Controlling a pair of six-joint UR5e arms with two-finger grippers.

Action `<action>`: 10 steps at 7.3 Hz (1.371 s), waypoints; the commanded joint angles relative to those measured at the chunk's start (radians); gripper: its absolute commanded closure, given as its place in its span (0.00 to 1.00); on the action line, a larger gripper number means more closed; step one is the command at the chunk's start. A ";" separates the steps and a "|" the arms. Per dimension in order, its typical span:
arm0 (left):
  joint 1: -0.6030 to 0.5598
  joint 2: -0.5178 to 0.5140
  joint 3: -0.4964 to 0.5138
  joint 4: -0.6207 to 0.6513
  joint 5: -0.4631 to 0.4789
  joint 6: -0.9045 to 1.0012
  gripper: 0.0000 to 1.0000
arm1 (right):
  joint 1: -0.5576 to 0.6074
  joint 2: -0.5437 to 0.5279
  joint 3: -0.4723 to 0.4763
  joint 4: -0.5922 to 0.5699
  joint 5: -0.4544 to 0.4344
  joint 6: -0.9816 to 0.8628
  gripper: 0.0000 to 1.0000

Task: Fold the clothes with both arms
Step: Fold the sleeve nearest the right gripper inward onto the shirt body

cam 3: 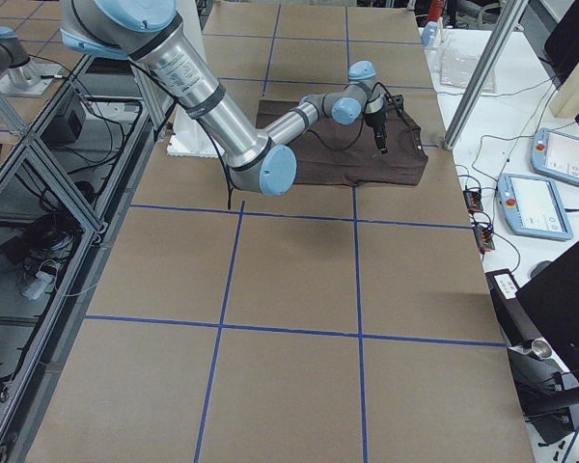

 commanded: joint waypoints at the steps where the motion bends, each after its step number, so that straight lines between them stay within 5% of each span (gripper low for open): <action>1: 0.132 -0.100 0.132 -0.133 0.007 -0.211 0.00 | 0.133 -0.074 0.161 -0.120 0.226 -0.185 0.00; 3: 0.207 -0.146 0.230 -0.285 0.010 -0.469 0.10 | 0.203 -0.175 0.324 -0.219 0.288 -0.305 0.00; 5: 0.326 -0.227 0.289 -0.331 0.105 -0.812 0.49 | 0.291 -0.255 0.364 -0.212 0.424 -0.429 0.00; 6: 0.416 -0.255 0.294 -0.359 0.235 -0.984 0.56 | 0.302 -0.284 0.389 -0.211 0.432 -0.452 0.00; 8: 0.526 -0.396 0.454 -0.368 0.337 -1.111 0.56 | 0.302 -0.291 0.391 -0.211 0.423 -0.453 0.00; 10: 0.552 -0.430 0.609 -0.513 0.400 -1.189 0.59 | 0.300 -0.295 0.389 -0.211 0.416 -0.453 0.00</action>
